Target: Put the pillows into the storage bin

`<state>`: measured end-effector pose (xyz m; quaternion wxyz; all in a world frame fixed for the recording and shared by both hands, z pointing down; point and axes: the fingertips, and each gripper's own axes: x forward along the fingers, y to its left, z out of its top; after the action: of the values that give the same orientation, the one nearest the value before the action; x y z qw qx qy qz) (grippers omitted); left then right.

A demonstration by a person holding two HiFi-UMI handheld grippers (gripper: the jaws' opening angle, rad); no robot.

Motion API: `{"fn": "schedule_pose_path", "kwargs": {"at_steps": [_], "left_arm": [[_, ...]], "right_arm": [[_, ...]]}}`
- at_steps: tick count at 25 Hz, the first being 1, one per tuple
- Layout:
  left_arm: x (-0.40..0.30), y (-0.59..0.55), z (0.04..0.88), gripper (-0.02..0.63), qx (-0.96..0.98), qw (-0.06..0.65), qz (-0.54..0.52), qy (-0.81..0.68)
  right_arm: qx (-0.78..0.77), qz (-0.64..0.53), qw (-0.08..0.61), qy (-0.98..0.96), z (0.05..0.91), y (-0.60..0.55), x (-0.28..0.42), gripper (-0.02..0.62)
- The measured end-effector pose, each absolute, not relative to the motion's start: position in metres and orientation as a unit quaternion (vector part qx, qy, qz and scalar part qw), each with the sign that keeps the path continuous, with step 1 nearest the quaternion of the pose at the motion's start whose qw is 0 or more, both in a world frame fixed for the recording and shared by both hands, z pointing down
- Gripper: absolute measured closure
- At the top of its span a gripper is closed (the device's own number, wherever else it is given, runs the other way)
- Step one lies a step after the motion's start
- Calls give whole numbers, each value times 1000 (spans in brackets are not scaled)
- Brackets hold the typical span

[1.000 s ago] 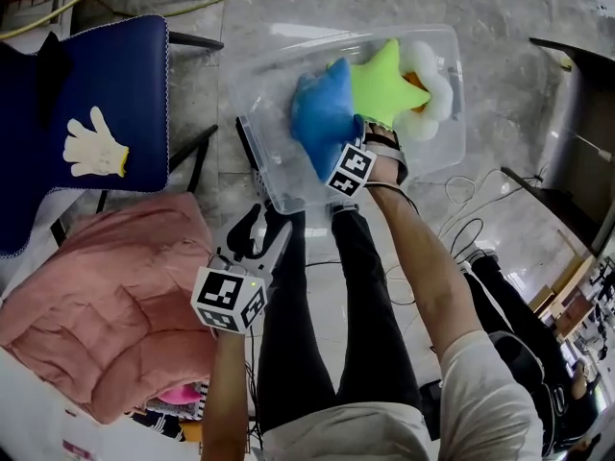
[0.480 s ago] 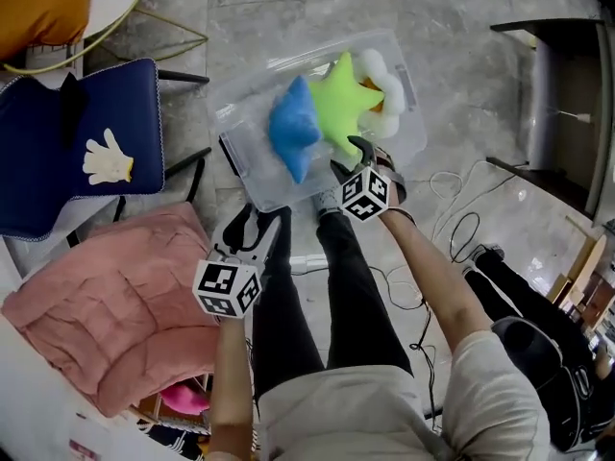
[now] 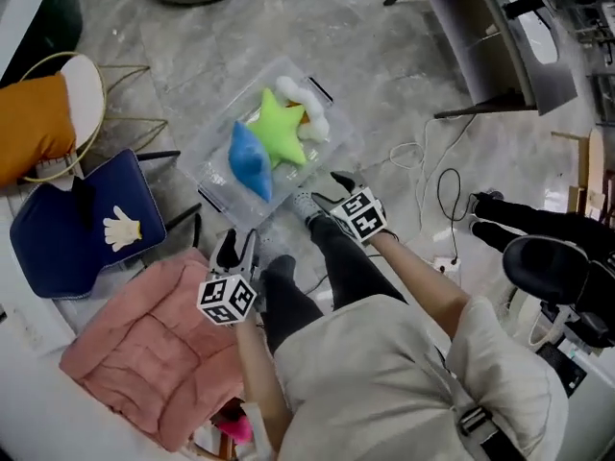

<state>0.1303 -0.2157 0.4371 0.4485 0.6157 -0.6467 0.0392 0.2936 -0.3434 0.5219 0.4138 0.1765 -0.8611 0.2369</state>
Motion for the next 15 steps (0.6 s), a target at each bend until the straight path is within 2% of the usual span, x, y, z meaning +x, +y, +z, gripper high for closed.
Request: {"fn": "schedule_pose_path", "kwargs": {"at_steps": [6,11,15], "left_arm": [[171,-202,381,368,684,419,51,-595],[165,-173,351,368,720,393,60,-568],[168,-146,328,368,731,384,59,-561]], "right_arm": [[234,281,386,-847,459,-300,347,319],[307,310,316,-842,401,-268,349,319],[317,327,292,-841,377,-222,348,321]]}}
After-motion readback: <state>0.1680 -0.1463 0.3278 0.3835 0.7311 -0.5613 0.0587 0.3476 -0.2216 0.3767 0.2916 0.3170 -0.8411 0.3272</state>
